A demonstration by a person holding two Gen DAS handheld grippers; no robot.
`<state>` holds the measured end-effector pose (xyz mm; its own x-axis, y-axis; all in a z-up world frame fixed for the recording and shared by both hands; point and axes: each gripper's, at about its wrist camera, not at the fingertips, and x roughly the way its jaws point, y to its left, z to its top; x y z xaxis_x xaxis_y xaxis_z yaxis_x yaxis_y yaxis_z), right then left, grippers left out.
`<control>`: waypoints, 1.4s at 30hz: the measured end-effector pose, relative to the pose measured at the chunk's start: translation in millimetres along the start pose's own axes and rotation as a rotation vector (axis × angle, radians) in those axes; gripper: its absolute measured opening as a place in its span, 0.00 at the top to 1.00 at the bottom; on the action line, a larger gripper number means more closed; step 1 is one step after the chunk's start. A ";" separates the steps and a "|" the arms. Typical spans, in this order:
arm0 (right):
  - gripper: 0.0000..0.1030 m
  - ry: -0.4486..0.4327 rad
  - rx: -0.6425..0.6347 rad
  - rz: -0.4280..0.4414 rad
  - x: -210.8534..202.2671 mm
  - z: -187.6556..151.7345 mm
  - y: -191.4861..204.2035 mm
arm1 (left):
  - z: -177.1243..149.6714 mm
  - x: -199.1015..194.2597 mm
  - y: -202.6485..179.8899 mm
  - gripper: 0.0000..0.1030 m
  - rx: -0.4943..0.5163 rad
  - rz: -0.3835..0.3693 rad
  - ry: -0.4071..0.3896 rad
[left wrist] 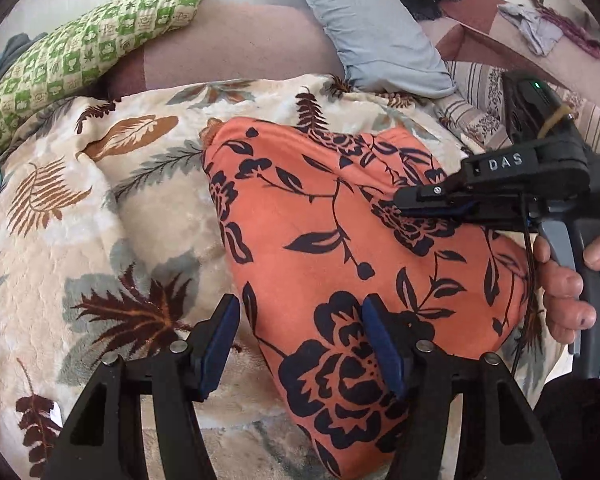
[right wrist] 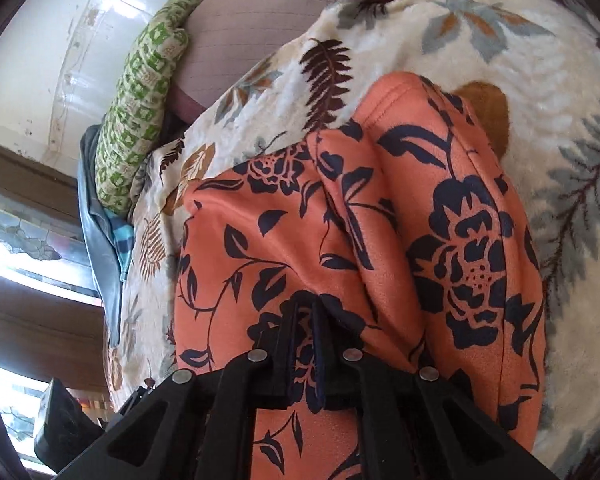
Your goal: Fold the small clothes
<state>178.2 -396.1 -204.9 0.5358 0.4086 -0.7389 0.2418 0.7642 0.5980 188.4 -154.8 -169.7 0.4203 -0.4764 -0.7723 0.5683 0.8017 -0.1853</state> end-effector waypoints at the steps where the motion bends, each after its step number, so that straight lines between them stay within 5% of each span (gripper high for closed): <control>1: 0.89 -0.013 -0.003 0.014 -6.0 1.0 0.6 | 6.7 -5.3 2.0 0.37 -0.012 -0.005 -0.025; 6: 0.89 0.000 0.008 0.079 -33.0 -2.7 -7.6 | 65.7 13.5 9.8 0.32 -0.008 0.108 -0.057; 14: 0.88 0.039 -0.016 0.161 -79.8 -42.5 -22.5 | 121.9 106.1 3.0 0.32 0.010 0.207 0.108; 16: 0.89 0.068 -0.044 0.117 -76.8 -55.5 -24.0 | 115.5 125.9 1.9 0.31 0.023 0.237 0.172; 22: 0.89 0.278 -0.072 -0.056 -32.4 -109.1 -41.7 | 107.7 114.7 2.3 0.26 0.033 0.241 0.176; 26: 0.89 0.161 -0.162 -0.038 -57.1 -109.8 -21.6 | 84.5 63.0 1.0 0.26 0.016 0.186 0.099; 30: 0.87 0.082 -0.157 0.191 -78.1 -100.1 -2.4 | 43.0 8.5 -8.1 0.27 0.023 0.117 0.024; 33: 0.87 0.001 -0.127 0.229 -81.0 -86.7 3.4 | 16.1 -1.4 -18.7 0.27 0.066 0.120 0.031; 38: 0.88 0.056 -0.017 0.067 -42.1 -71.9 -4.0 | -7.8 10.9 -17.7 0.26 0.087 0.142 0.069; 42: 0.89 0.099 -0.062 0.027 -29.2 -73.4 -6.2 | -17.3 11.5 -22.7 0.26 0.135 0.178 0.062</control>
<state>101.7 -376.1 -209.8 0.4586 0.4743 -0.7515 0.1765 0.7802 0.6001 168.1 -172.3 -184.9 0.4802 -0.3053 -0.8223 0.5805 0.8134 0.0370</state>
